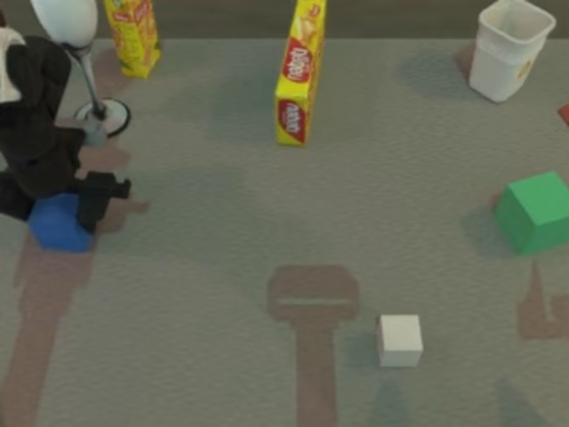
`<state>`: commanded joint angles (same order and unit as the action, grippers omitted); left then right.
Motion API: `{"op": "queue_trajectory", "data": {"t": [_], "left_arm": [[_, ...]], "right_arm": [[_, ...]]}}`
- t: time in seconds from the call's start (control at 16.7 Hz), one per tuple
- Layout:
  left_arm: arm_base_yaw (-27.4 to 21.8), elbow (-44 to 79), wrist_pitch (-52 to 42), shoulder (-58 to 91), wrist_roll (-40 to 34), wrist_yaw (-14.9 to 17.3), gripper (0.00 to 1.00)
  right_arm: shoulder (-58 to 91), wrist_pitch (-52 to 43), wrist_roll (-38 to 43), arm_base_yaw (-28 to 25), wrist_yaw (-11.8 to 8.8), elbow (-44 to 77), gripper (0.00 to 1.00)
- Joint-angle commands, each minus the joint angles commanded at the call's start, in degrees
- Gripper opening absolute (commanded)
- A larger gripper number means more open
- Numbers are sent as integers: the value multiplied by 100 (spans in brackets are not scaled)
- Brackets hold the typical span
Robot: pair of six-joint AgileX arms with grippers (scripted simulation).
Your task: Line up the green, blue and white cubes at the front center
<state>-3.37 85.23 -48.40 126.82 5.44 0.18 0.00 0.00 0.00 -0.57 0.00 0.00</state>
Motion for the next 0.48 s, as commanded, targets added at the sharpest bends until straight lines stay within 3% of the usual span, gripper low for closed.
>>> {"op": "queue_trajectory", "data": {"t": [0.48], "left_arm": [[7,33,-41,-114,-4,9,0]], "right_arm": [[0,0,0,0,0,0,100]]}}
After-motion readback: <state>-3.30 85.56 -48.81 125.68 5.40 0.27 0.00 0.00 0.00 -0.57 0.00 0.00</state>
